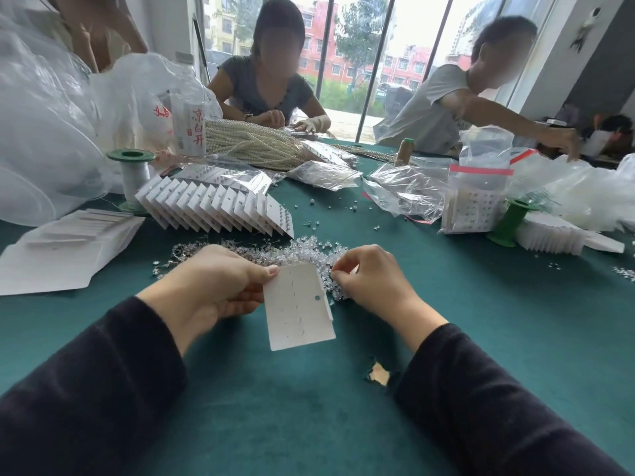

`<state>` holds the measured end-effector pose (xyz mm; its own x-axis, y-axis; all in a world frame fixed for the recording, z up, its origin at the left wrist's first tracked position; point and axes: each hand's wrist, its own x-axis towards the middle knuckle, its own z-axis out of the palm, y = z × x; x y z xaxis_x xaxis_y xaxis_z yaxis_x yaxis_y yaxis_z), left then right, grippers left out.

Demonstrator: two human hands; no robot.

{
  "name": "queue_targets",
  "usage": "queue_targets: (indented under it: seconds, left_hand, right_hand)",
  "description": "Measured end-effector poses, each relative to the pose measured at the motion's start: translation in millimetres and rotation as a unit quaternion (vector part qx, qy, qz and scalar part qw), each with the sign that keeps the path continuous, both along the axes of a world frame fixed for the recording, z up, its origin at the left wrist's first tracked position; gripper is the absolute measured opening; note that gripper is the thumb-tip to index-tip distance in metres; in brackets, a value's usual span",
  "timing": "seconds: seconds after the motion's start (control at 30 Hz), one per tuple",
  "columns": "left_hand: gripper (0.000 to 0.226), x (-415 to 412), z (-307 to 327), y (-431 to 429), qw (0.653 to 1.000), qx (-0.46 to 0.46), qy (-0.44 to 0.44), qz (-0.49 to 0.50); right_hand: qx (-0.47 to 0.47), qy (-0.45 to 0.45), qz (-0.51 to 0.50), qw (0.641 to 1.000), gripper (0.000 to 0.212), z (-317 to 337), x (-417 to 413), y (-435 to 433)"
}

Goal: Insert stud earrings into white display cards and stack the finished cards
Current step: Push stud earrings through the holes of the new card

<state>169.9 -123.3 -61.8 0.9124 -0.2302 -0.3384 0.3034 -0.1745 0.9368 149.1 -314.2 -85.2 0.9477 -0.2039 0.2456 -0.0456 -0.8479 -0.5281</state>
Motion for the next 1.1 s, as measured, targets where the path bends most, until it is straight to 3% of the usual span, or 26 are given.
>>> queue_targets:
  seconds: [0.2,0.33,0.47,0.73,0.97,1.1]
  left_hand:
    - [0.013,-4.1,-4.1,-7.2,1.000,-0.004,-0.014,-0.026]
    - [0.012,-4.4,-4.1,-8.1,0.999,-0.006,-0.013,-0.035]
    - [0.010,-4.3,-5.8,-9.7,0.999,-0.025,-0.009,-0.032]
    - [0.012,-4.3,-9.9,-13.9,0.999,-0.045,-0.010,-0.019]
    - [0.012,-4.0,-14.0,-16.9,0.998,-0.051,-0.024,-0.006]
    - [0.013,-5.5,-15.8,-18.1,0.998,-0.047,-0.038,-0.005]
  right_hand:
    - [0.025,0.049,-0.044,0.998,0.012,2.5,6.6,1.7]
    - [-0.009,-0.002,-0.046,0.999,0.011,1.6,6.6,4.7]
    - [0.031,-0.073,-0.052,0.995,0.006,6.9,3.0,3.4]
    - [0.159,-0.043,-0.009,0.986,0.010,10.2,-5.2,9.2]
    - [0.147,-0.111,0.030,0.982,0.014,14.5,-13.6,24.3]
    - [0.080,-0.136,0.089,0.983,0.008,7.2,-18.2,43.1]
